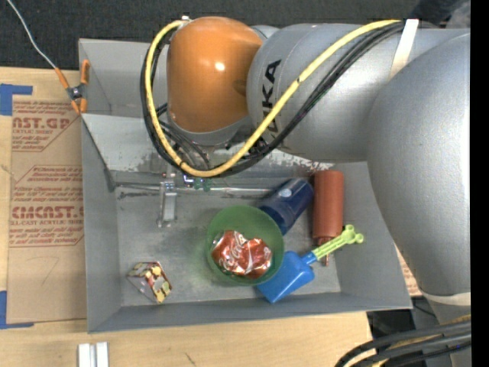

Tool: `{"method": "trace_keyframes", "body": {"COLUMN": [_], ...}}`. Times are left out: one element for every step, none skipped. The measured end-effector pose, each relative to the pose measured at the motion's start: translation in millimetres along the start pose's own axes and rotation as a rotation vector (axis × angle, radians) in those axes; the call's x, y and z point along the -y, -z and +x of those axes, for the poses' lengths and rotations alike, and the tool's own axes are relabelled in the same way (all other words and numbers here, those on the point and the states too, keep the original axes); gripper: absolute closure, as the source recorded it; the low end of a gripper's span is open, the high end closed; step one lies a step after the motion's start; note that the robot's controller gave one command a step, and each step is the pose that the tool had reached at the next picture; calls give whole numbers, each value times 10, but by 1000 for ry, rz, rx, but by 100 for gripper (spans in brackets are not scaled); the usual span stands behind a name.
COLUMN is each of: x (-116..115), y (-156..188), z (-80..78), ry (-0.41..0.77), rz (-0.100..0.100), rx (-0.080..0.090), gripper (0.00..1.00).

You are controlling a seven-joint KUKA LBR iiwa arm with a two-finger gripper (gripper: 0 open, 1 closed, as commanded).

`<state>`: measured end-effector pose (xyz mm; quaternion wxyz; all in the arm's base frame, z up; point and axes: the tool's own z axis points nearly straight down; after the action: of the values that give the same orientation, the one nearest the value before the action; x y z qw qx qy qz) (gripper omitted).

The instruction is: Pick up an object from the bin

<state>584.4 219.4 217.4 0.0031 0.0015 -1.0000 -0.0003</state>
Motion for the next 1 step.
{"method": "trace_keyframes", "body": {"x": [14], "y": [52], "z": [-19], "ry": [-2], "rz": [-1], "rx": [8], "gripper": [0]}}
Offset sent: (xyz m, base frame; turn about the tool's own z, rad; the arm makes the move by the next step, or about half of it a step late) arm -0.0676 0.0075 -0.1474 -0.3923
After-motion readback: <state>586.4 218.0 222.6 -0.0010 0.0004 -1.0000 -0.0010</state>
